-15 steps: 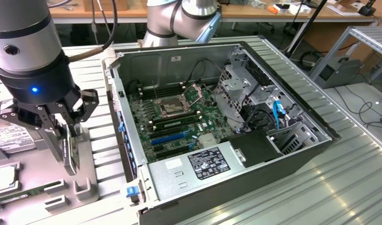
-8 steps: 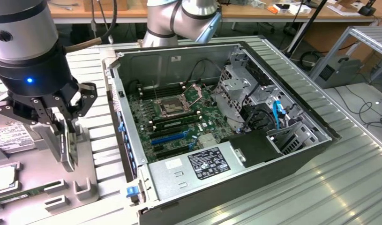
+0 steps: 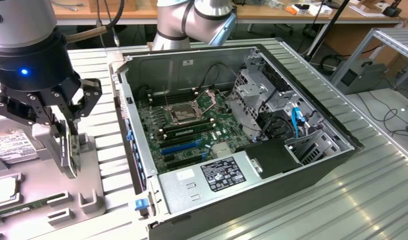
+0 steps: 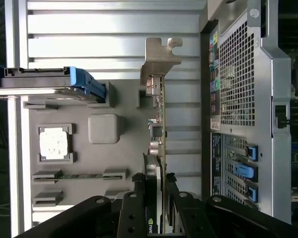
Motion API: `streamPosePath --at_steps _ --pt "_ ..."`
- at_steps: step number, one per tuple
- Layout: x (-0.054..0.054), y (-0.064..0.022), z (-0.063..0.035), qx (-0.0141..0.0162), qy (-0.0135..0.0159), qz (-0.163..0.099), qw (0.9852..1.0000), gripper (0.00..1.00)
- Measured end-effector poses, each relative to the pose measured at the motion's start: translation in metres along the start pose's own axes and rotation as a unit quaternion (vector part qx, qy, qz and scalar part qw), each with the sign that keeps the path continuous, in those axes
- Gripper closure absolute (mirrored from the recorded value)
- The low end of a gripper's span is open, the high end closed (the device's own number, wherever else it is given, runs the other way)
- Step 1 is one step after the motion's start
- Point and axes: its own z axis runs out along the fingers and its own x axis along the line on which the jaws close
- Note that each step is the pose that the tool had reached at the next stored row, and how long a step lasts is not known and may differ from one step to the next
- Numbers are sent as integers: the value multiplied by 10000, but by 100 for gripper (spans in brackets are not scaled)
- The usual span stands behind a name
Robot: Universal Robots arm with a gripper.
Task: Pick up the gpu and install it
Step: 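Pick up the gpu and move the gpu toward the slot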
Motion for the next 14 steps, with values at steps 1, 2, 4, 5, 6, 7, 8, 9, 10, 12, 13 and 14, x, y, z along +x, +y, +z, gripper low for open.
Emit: streamPosePath --at_steps 1,2,4,5,6,7,8,9,10,12,13,14 --pt "0 1 -26 0 0 0 10000 73" --pt "-1 2 -43 0 0 0 10000 73" --pt "-2 4 -86 0 0 0 10000 73" --pt "-2 5 -116 0 0 0 10000 73" --pt "-3 6 -135 -1 -1 0 10000 73" --pt "-4 7 -166 0 0 0 10000 73" --pt "-4 9 -194 0 0 0 10000 73" --pt "-5 10 -218 -1 -1 0 10000 73" --pt "-5 11 -247 0 0 0 10000 73" --pt "-7 14 -312 -1 0 0 10000 73" --pt "-8 15 -340 -1 -1 0 10000 73" --pt "-9 17 -376 0 0 0 10000 73"
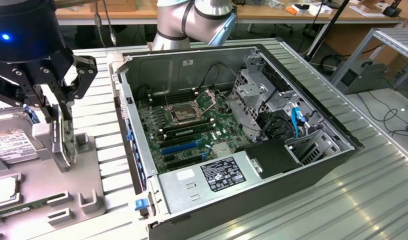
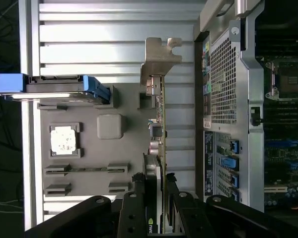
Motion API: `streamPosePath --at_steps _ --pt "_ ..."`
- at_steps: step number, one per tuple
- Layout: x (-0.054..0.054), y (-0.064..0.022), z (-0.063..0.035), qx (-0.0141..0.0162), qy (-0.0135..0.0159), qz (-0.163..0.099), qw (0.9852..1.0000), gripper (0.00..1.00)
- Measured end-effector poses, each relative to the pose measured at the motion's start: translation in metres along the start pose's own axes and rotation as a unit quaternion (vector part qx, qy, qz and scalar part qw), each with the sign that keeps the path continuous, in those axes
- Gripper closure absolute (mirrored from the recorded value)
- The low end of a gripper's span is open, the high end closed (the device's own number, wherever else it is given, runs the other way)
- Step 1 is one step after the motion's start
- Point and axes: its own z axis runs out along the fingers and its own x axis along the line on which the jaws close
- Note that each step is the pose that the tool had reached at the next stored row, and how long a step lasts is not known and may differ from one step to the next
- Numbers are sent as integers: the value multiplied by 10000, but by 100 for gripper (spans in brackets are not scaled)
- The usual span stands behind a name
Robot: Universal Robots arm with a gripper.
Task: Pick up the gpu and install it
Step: 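Pick up the gpu and move the gpu toward the slot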
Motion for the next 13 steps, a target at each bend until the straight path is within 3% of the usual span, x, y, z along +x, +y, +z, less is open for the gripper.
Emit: streamPosePath --at_steps 5,13 --pt "-4 7 -152 0 0 0 10000 73" --pt "-10 14 -304 0 0 0 10000 73"
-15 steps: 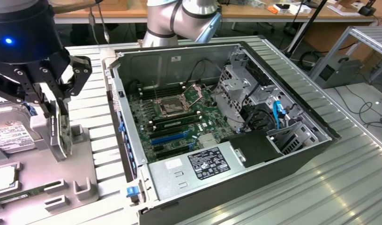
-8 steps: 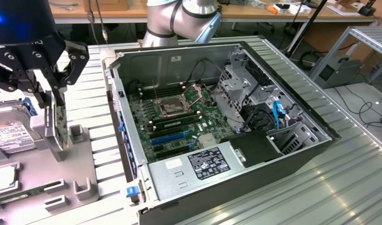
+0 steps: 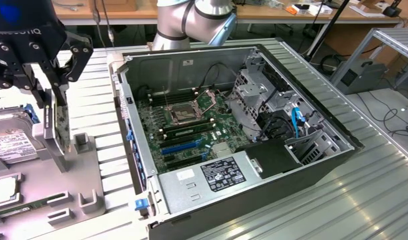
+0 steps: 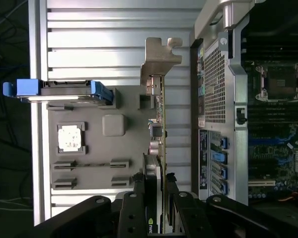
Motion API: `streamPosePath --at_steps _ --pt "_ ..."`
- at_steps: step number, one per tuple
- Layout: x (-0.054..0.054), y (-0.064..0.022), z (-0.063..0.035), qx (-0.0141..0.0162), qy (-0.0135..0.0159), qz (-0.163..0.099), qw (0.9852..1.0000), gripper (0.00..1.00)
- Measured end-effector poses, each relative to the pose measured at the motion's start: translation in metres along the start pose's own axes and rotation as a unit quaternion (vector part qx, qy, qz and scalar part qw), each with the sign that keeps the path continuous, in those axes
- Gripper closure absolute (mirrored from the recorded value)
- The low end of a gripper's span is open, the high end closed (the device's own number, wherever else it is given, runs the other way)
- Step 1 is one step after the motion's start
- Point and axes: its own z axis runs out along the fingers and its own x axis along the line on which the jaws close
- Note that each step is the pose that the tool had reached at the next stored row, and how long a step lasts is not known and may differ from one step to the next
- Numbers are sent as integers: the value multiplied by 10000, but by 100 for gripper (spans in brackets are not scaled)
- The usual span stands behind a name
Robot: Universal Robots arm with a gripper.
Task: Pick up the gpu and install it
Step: 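Pick up the gpu and move the gpu toward the slot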
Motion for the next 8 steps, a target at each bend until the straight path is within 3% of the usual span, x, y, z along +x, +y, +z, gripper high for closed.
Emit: streamPosePath --at_steps 8 --pt "-6 8 -167 0 0 0 10000 73"
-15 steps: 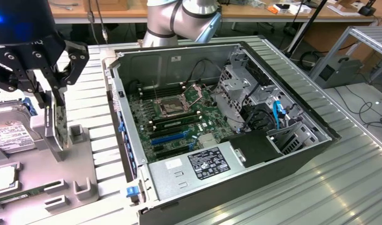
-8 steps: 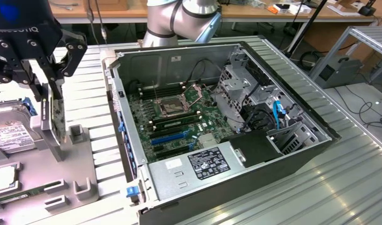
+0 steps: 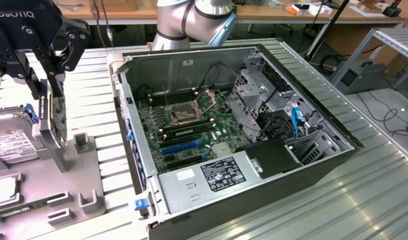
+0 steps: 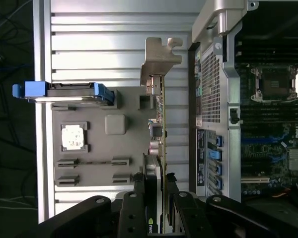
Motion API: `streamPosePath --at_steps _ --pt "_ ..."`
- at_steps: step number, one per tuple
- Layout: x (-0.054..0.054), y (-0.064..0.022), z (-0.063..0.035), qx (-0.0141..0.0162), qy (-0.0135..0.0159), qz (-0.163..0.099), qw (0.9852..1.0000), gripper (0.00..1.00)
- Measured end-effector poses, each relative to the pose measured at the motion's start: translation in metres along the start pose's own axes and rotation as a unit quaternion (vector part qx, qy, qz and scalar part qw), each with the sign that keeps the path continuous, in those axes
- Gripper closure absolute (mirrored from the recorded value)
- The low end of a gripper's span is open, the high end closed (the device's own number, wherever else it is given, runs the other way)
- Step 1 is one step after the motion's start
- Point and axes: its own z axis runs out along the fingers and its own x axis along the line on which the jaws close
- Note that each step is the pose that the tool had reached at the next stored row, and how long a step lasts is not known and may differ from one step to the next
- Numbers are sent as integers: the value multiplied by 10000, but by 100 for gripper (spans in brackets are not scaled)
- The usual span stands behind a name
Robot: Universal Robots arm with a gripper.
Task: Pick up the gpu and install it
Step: 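Pick up the gpu and move the gpu toward the slot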
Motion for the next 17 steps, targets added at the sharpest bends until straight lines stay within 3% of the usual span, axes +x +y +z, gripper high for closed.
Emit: streamPosePath --at_steps 17 --pt "-11 15 -339 -1 0 0 10000 73"
